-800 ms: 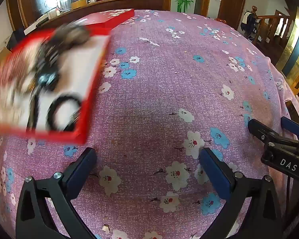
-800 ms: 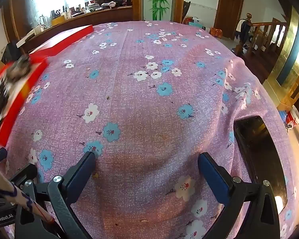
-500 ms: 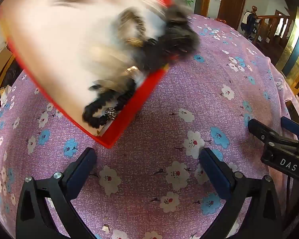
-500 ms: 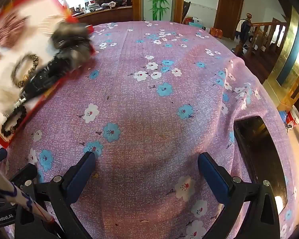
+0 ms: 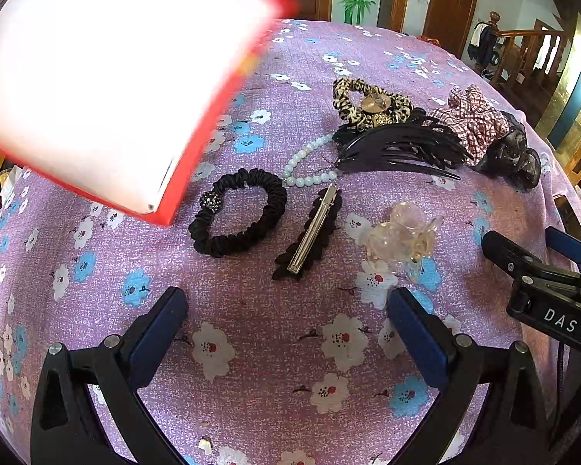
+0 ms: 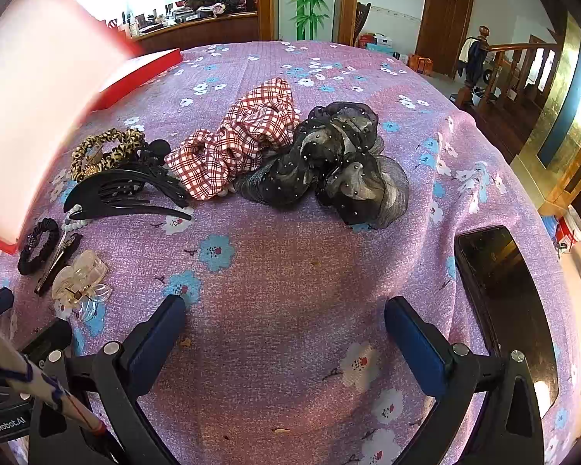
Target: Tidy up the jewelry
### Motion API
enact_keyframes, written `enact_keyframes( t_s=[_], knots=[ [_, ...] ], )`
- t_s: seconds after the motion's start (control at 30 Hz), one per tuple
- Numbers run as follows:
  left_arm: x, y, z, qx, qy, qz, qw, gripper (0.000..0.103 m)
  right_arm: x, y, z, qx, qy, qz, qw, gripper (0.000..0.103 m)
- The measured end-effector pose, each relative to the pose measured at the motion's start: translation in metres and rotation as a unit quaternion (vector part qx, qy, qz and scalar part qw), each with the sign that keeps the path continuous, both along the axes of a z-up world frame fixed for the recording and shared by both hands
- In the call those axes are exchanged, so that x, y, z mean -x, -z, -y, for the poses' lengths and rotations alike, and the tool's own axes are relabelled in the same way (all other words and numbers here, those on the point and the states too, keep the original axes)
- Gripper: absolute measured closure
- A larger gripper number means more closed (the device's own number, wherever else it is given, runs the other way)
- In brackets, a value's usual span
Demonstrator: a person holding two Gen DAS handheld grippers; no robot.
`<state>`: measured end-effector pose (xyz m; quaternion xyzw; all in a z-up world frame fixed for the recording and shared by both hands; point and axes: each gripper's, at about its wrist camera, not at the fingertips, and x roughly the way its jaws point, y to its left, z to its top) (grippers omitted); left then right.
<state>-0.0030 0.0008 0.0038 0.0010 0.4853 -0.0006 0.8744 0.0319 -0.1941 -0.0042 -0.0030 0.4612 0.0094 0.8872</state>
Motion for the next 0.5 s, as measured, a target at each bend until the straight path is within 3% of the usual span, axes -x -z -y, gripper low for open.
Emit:
enact_keyframes(
  t_s=[0.5],
  knots=[
    [0.0027, 0.0026, 0.0014, 0.0, 0.0, 0.0, 1.0, 0.0, 0.0001, 0.0009, 0.0006, 0.0, 0.0, 0.0, 1.0, 0.0]
  ],
)
